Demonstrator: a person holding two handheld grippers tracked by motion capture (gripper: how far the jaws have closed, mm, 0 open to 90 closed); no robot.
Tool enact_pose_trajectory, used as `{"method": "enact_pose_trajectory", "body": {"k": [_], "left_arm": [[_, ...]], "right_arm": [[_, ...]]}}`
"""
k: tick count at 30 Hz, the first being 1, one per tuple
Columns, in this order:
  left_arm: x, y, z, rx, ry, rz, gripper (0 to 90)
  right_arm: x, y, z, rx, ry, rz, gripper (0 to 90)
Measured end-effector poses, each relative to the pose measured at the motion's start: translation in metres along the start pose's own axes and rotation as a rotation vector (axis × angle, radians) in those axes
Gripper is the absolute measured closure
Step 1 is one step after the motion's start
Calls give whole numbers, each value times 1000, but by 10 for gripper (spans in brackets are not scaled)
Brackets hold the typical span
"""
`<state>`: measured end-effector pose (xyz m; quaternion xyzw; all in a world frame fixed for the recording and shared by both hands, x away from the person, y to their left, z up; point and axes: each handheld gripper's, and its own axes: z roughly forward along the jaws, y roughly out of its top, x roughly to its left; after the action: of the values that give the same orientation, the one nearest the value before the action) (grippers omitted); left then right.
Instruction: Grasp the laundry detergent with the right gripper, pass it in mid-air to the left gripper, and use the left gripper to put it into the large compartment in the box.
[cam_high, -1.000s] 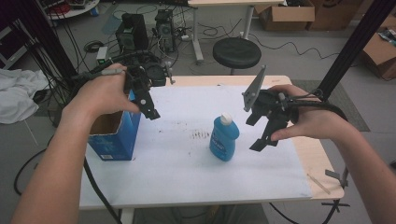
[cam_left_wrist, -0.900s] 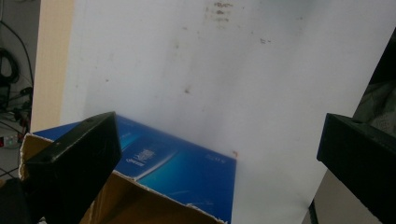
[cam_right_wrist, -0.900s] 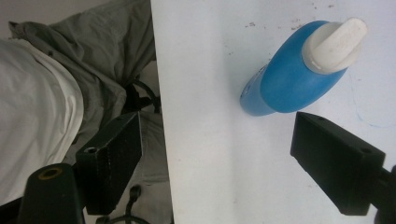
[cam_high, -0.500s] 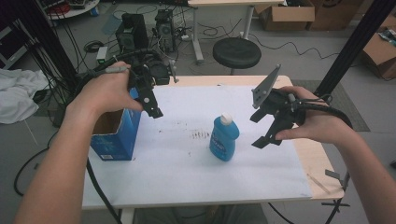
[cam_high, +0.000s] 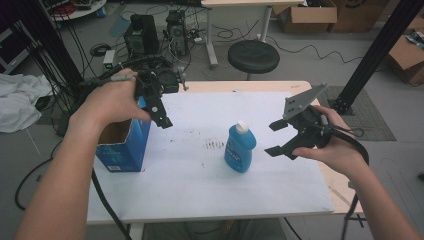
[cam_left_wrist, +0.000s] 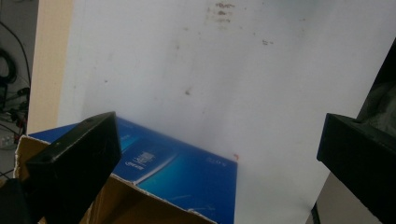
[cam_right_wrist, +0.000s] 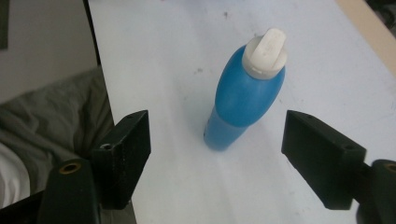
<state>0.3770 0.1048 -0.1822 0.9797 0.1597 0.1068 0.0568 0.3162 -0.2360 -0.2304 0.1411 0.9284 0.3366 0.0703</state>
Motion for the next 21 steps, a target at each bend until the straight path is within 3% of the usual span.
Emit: {"method": "enact_pose_trajectory", "body": {"k": [6,11,21], "left_arm": [[-1,-1,2,-4,-1,4,4],[-2,-3,6,-2,-3,-3,4],[-2,-6,10,-5,-6,-10,4]], "right_arm": [[-1,-19,15,-72,-49,65,211],[0,-30,26,-123,-73,99,201],[5,-56,53,-251,-172,164,209]]}}
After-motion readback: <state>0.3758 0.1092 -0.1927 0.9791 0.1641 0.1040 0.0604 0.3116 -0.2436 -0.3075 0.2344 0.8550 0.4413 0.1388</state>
